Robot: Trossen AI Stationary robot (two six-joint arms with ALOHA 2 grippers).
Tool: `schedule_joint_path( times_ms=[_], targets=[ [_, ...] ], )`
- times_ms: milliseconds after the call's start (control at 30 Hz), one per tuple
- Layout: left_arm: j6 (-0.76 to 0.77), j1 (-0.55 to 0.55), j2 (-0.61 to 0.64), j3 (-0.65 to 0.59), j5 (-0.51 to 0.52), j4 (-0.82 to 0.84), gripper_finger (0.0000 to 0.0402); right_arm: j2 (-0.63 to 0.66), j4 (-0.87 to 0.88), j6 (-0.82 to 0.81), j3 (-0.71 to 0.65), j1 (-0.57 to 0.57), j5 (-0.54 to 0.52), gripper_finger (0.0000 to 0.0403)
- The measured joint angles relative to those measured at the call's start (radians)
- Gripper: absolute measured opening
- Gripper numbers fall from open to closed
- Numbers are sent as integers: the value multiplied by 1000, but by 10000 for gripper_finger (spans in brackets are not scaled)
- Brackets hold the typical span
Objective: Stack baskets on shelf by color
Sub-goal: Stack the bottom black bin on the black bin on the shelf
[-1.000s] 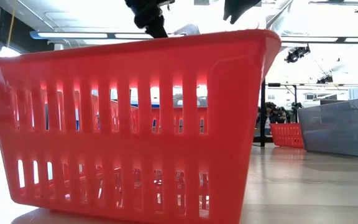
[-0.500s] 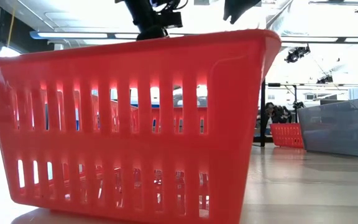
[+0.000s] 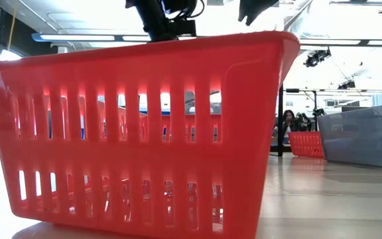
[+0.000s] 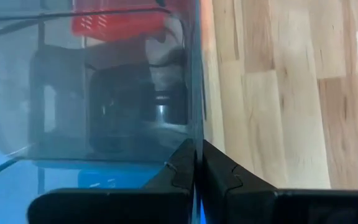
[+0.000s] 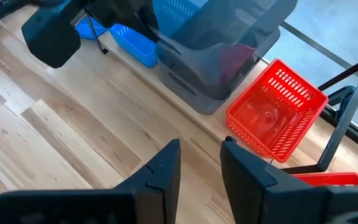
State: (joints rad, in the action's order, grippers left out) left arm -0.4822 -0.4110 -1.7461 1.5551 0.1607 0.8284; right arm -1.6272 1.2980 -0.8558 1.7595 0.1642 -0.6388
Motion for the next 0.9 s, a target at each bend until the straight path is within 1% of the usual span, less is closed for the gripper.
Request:
schedule_joint_path(
  times_ms=[567, 900],
  targets=[
    [-1, -3, -45, 0, 1, 13, 0, 0, 0, 0, 0, 0, 0, 101],
    [-1, 0, -43, 0, 10, -1, 0, 0, 0, 0, 0, 0, 0, 101]
  ],
)
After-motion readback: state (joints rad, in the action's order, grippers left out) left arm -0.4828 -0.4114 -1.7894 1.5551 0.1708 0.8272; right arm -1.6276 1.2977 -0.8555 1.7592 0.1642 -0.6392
